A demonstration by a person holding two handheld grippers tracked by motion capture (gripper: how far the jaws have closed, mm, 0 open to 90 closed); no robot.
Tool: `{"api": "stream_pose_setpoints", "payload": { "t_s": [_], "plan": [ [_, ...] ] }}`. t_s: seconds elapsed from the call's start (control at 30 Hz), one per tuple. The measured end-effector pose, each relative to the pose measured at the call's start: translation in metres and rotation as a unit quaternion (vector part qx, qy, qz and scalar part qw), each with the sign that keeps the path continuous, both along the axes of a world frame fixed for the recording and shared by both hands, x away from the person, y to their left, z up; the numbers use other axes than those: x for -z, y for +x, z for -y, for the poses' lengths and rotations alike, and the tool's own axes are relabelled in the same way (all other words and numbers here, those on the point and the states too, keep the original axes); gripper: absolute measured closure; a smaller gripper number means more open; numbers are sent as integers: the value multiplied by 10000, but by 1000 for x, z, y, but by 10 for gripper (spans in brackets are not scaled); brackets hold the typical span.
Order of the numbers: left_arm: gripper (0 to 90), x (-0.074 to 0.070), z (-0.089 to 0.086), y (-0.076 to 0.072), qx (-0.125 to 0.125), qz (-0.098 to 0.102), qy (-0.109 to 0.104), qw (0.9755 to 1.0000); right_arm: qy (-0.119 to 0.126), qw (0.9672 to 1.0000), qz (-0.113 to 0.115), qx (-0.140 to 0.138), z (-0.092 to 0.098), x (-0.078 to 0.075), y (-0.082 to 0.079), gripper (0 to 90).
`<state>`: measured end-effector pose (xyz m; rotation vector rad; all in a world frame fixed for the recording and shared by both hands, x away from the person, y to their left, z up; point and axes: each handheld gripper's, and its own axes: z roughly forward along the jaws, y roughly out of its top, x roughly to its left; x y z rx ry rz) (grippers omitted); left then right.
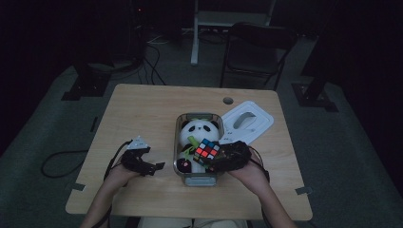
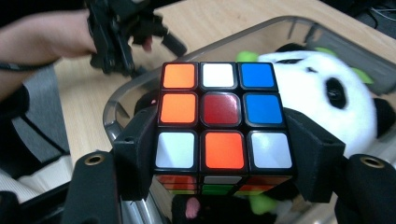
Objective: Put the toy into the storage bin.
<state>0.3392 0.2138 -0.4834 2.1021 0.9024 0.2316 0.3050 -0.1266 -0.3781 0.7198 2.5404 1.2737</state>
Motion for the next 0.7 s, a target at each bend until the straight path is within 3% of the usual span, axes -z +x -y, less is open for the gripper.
{"api": "stream_pose_setpoints", "payload": {
  "t_s": [0.3,0.43,0.7],
  "plan": [
    [41,-31,12,-12,-3,176,155,9997,-60,9999,10,-137,-6,4,-1,338],
    [45,-47,19,-17,174,312,125,9993,-249,9991,61,-341,-12,5,-4,338],
    [47,-73,30,-22,456,436,-94,9980,-49,9990,-283,-348,-14,12,5,333]
  ]
}}
